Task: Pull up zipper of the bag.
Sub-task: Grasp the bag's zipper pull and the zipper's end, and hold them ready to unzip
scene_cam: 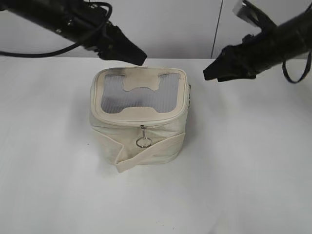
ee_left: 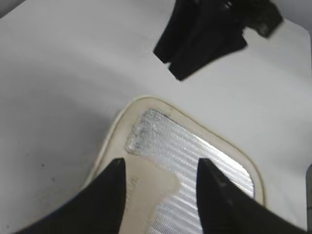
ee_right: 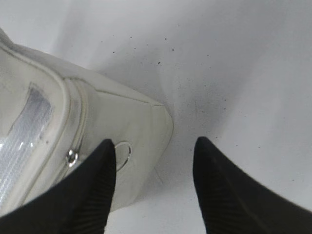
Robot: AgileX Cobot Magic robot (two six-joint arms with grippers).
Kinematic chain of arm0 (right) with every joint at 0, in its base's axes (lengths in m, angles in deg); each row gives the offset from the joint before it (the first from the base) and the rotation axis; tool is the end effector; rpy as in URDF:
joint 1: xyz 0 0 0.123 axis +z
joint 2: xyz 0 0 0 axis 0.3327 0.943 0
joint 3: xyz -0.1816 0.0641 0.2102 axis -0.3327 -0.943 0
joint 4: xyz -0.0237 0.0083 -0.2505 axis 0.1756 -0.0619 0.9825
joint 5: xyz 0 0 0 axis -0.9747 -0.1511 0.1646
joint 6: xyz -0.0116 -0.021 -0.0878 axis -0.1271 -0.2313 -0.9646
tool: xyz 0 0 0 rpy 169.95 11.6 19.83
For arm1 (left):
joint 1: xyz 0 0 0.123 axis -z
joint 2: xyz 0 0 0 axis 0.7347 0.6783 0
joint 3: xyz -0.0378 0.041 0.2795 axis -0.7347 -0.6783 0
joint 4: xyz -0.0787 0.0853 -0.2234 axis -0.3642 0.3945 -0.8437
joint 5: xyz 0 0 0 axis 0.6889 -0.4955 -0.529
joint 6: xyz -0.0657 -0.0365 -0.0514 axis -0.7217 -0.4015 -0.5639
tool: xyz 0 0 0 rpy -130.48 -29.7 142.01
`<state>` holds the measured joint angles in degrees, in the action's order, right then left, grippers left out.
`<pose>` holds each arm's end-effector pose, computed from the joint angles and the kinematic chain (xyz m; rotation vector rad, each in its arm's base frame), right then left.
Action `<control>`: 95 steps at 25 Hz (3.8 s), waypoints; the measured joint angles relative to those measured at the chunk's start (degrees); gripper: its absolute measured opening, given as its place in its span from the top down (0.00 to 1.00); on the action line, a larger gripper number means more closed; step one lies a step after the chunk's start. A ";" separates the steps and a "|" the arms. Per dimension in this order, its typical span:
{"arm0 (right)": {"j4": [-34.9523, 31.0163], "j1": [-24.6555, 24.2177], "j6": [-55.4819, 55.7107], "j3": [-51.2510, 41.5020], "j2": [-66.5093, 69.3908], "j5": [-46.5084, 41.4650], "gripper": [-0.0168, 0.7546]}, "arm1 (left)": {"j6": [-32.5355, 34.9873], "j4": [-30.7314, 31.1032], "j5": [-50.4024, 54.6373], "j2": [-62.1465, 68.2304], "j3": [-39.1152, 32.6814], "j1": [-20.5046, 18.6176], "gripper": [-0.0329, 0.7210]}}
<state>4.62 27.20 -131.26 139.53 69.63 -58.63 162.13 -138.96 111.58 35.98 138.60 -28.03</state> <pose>0.3880 0.1043 0.2043 -0.4525 2.4414 0.7889 0.3518 -0.1920 0.2634 1.2960 1.9933 -0.9098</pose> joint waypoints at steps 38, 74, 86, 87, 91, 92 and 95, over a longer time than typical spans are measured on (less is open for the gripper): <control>-38.38 6.12 -57.30 -25.31 -5.31 11.72 0.45 | -14.10 14.98 13.98 25.07 34.58 4.04 0.91; -40.68 9.32 -52.33 -19.98 1.32 15.14 0.97 | -14.69 15.08 13.93 25.07 34.58 4.04 0.91; -41.03 11.13 -50.06 -38.19 -15.91 14.81 0.97 | -21.21 15.27 13.91 25.07 34.58 4.34 0.91; -41.03 12.35 -49.50 -38.75 -16.50 14.76 0.97 | -22.63 15.31 13.56 25.07 34.58 4.34 0.91; -41.55 19.64 -47.29 -39.29 -16.93 15.07 0.97 | -29.00 15.70 11.79 25.07 34.58 4.41 0.91; -42.71 21.52 -47.00 -39.29 -16.93 15.50 0.97 | -30.09 15.80 11.51 25.07 34.58 4.43 0.91; -46.81 27.46 -46.77 -38.05 -16.88 18.74 0.97 | -32.04 16.46 10.96 25.02 34.58 4.95 0.91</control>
<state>-42.19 54.65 -178.03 101.48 52.75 -39.89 130.09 -122.50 122.54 61.00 173.19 -23.08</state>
